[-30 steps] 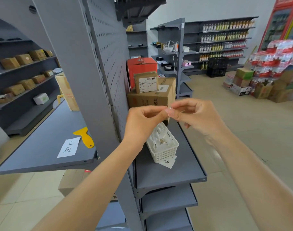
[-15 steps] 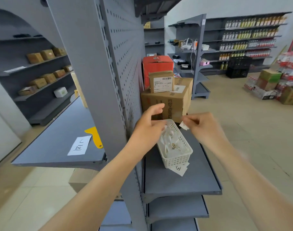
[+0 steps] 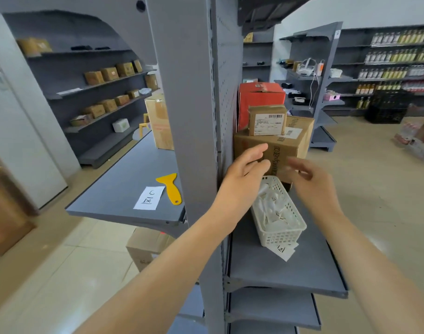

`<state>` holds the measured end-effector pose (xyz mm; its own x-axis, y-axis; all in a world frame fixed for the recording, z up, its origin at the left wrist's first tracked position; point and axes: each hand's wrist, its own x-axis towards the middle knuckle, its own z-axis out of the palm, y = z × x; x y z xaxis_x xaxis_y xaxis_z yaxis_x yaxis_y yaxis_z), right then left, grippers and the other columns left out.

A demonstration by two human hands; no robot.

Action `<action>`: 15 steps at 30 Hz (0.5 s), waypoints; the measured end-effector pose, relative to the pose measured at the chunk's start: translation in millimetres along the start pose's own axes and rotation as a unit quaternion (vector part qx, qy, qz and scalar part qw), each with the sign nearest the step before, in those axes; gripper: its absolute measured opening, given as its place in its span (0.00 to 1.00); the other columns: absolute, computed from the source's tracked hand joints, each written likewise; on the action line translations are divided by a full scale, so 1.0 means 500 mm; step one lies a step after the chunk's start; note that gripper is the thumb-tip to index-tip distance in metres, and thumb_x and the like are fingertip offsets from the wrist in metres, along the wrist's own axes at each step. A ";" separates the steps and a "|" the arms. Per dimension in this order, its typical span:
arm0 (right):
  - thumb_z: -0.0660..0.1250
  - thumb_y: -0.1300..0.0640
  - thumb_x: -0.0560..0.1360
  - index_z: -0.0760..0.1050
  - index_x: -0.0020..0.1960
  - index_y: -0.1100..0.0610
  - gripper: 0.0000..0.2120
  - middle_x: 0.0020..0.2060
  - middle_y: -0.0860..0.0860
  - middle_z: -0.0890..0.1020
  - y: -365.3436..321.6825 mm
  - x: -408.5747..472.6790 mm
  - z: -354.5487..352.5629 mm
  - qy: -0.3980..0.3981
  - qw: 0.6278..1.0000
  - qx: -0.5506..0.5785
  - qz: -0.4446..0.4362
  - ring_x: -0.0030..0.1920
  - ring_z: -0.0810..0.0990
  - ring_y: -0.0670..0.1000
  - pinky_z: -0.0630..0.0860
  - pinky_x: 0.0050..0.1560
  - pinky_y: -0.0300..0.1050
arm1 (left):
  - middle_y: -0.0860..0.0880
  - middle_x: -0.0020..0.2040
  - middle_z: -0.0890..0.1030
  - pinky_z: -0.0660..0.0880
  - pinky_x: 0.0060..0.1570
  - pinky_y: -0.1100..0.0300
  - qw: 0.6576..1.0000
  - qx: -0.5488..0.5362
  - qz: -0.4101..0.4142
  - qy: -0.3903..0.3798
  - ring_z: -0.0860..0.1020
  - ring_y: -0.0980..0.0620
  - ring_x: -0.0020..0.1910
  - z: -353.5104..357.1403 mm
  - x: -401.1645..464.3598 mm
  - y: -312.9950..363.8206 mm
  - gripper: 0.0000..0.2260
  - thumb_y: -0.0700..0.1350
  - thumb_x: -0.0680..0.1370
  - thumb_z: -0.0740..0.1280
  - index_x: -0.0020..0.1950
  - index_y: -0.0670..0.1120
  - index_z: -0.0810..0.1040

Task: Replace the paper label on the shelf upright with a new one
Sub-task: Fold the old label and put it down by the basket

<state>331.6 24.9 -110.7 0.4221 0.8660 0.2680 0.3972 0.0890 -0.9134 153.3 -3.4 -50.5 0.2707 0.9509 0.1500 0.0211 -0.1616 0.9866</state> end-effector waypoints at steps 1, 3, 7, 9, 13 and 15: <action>0.69 0.52 0.79 0.81 0.64 0.45 0.14 0.58 0.42 0.85 -0.020 -0.012 -0.006 0.011 1.000 0.010 -0.015 0.59 0.82 0.45 0.77 0.60 0.43 | 0.58 0.68 0.76 0.71 0.69 0.58 1.000 -0.007 0.004 0.001 0.75 0.67 0.60 -0.001 -0.005 0.000 0.16 0.45 0.83 0.63 0.70 0.57 0.76; 0.69 0.52 0.78 0.81 0.63 0.44 0.14 0.56 0.41 0.85 -0.062 -0.047 -0.015 0.031 0.998 0.038 -0.039 0.58 0.83 0.44 0.78 0.62 0.46 | 0.58 0.66 0.77 0.73 0.65 0.60 1.000 -0.014 0.018 -0.007 0.76 0.69 0.58 -0.006 -0.018 0.001 0.16 0.45 0.82 0.63 0.69 0.57 0.77; 0.70 0.53 0.76 0.82 0.58 0.43 0.12 0.54 0.42 0.86 -0.127 -0.121 -0.024 0.058 0.992 0.084 -0.070 0.57 0.84 0.44 0.80 0.61 0.49 | 0.57 0.59 0.80 0.77 0.64 0.53 0.998 -0.016 0.054 -0.031 0.81 0.58 0.58 -0.026 -0.058 0.018 0.14 0.43 0.82 0.64 0.67 0.55 0.78; 0.70 0.54 0.75 0.82 0.51 0.43 0.07 0.50 0.42 0.85 -0.166 -0.157 -0.023 0.089 0.987 0.102 -0.089 0.53 0.85 0.47 0.82 0.58 0.53 | 0.55 0.55 0.80 0.80 0.60 0.49 0.994 -0.016 0.088 -0.057 0.83 0.50 0.55 -0.049 -0.084 0.037 0.14 0.41 0.82 0.63 0.65 0.54 0.78; 0.69 0.61 0.77 0.68 0.44 0.48 0.12 0.44 0.49 0.80 -0.250 -0.224 0.002 0.121 0.969 0.168 -0.135 0.45 0.83 0.52 0.82 0.39 0.40 | 0.48 0.49 0.81 0.82 0.49 0.53 0.981 -0.057 0.158 -0.100 0.84 0.48 0.41 -0.124 -0.132 0.076 0.14 0.37 0.82 0.61 0.64 0.50 0.77; 0.68 0.61 0.77 0.65 0.45 0.49 0.13 0.42 0.48 0.79 -0.295 -0.258 0.032 0.123 0.962 0.185 -0.157 0.41 0.82 0.49 0.81 0.35 0.38 | 0.48 0.47 0.81 0.82 0.45 0.55 0.976 -0.075 0.186 -0.088 0.83 0.50 0.36 -0.178 -0.146 0.093 0.14 0.36 0.82 0.62 0.64 0.50 0.77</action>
<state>205.6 -92.2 -15.2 0.5275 0.6288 0.5713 0.2393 0.5352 -0.8101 48.9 -56.8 -9.8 0.3949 0.7712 0.4992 -0.2470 -0.4343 0.8663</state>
